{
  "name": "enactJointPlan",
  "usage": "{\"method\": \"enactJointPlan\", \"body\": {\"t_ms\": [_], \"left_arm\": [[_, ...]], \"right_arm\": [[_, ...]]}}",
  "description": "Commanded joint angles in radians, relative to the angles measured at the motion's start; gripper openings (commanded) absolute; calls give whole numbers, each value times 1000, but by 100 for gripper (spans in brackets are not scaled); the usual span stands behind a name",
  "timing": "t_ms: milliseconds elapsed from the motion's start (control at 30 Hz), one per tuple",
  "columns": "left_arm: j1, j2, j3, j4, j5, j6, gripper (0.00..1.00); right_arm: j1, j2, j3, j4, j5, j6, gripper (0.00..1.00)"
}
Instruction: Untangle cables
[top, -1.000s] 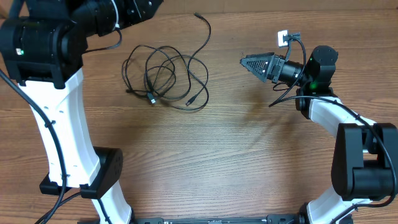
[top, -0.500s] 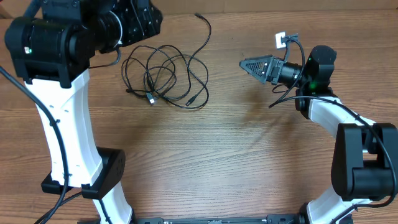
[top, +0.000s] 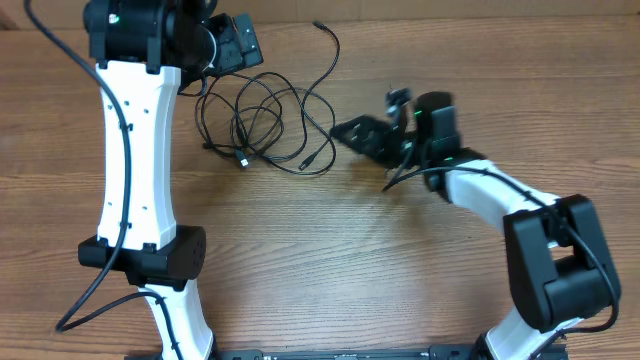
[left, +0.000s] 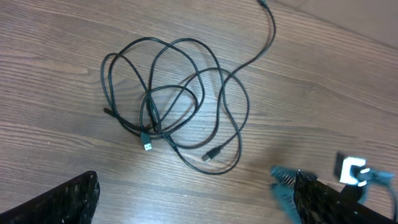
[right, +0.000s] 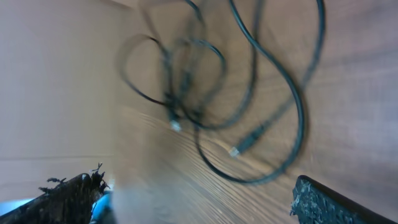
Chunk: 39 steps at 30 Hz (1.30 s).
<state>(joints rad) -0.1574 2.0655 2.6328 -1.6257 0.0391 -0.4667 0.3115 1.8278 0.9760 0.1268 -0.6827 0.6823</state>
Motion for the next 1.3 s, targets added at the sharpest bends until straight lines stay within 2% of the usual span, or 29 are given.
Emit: {"method": "enactJointPlan", "body": {"t_ms": [0,167,333,500,967,1133,1267], "left_arm": [[6,0,-8,8,-33,18,100],[6,8,-8,7,-66,18,99],[8,24,-8,3,-66,18,99],[8,42,-8,-1,-66,19,100],[7,53,-8,0,-66,18,99],[7,53,-8,0,-66,18,99],[7,53,-8,0,-66,18,100]], "right_arm": [[75,-19,7,-53,230,41,100],[166,-19,6,-73,325,64,100],[217,-3,6,-73,431,188,100],[217,42,6,-73,405,299,100],[224,88,6,-28,336,470,100],[263,93,6,-24,411,471,100],[285,107,6,-24,478,527,100]]}}
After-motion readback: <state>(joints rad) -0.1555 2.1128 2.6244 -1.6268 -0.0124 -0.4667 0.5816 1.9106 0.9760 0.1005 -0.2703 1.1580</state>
